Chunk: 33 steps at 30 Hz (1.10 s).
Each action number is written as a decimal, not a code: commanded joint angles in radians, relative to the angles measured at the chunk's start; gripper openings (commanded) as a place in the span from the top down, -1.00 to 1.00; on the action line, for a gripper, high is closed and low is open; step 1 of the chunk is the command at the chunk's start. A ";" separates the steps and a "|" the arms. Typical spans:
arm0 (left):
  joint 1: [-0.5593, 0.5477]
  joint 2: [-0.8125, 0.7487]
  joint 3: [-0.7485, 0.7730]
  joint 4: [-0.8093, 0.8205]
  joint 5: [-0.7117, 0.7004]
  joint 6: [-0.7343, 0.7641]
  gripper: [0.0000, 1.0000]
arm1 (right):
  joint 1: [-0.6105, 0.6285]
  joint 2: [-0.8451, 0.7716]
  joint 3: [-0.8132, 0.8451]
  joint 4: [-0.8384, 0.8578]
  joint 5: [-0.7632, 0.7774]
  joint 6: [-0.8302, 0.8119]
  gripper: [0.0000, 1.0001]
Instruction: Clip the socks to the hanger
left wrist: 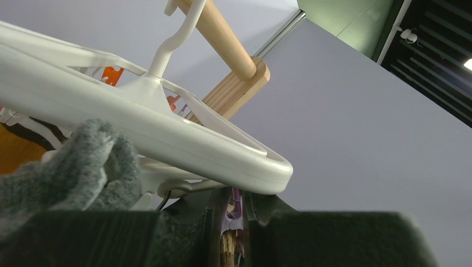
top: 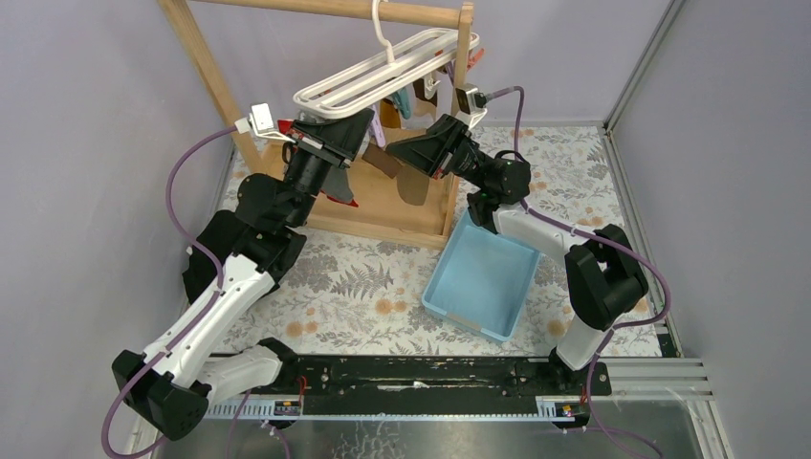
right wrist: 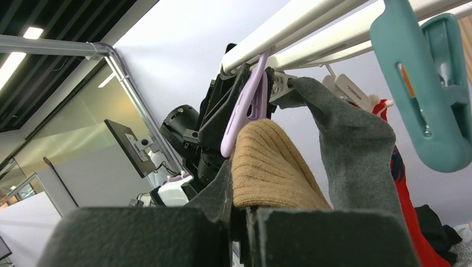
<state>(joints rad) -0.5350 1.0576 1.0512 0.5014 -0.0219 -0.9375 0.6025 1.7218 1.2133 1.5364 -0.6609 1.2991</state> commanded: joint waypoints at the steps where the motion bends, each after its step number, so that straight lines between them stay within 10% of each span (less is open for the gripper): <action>1: -0.015 0.010 0.003 0.002 0.132 -0.054 1.00 | 0.010 -0.018 0.048 0.061 -0.028 -0.007 1.00; 22: -0.016 0.013 0.003 -0.015 0.150 -0.077 0.88 | 0.010 0.007 0.085 0.050 -0.041 -0.003 1.00; 33: -0.016 -0.001 0.010 -0.075 0.147 -0.068 -0.26 | 0.009 0.035 0.116 0.043 -0.045 -0.001 1.00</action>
<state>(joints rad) -0.5381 1.0698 1.0523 0.4393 0.0490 -0.9890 0.6025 1.7485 1.2694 1.5352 -0.6998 1.2995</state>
